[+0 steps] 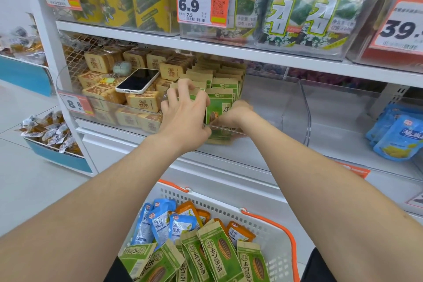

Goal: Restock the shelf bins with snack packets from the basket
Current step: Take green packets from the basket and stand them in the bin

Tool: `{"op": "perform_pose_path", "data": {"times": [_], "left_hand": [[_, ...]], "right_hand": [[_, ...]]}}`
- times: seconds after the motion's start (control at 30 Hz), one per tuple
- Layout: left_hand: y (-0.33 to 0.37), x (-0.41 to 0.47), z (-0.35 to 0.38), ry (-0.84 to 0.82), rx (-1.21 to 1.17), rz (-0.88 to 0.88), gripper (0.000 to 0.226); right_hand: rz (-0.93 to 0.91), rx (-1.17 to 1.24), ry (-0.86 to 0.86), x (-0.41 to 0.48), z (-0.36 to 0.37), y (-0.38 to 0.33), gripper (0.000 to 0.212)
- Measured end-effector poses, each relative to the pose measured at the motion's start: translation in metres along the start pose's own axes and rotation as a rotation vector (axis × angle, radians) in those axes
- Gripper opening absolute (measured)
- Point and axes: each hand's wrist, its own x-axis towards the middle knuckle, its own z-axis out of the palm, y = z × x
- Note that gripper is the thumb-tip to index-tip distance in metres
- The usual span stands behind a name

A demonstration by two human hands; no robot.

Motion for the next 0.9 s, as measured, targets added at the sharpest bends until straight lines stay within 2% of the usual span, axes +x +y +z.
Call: {"op": "perform_pose_path", "data": {"times": [0.1, 0.2, 0.27, 0.33, 0.4, 0.47, 0.73, 0.9], "left_hand": [[-0.002, 0.004, 0.002, 0.021, -0.017, 0.011, 0.056], [-0.004, 0.006, 0.003, 0.043, -0.024, 0.028, 0.064], [-0.005, 0.008, 0.003, 0.058, -0.031, 0.015, 0.066], [-0.005, 0.009, 0.003, 0.060, -0.029, -0.001, 0.067], [-0.005, 0.009, 0.003, 0.045, -0.025, -0.012, 0.069], [-0.005, 0.009, 0.002, 0.034, -0.023, -0.015, 0.070], [-0.002, 0.005, -0.002, 0.018, -0.031, -0.037, 0.068], [0.000, 0.003, -0.004, 0.005, -0.029, -0.030, 0.068]], "right_hand": [[-0.013, -0.029, 0.099, 0.008, 0.000, 0.000, 0.086], [-0.083, -0.016, 0.281, 0.009, 0.004, -0.001, 0.063], [-0.140, -0.015, 0.340, 0.008, 0.007, -0.003, 0.055], [-0.135, -0.025, 0.272, 0.009, 0.006, -0.005, 0.055], [-0.056, -0.026, 0.128, 0.009, 0.002, -0.006, 0.065], [0.000, -0.014, 0.060, 0.006, -0.003, -0.005, 0.070], [0.014, 0.117, 0.125, 0.004, -0.001, 0.004, 0.070], [-0.060, 0.151, 0.188, 0.006, 0.000, 0.003, 0.054]]}}
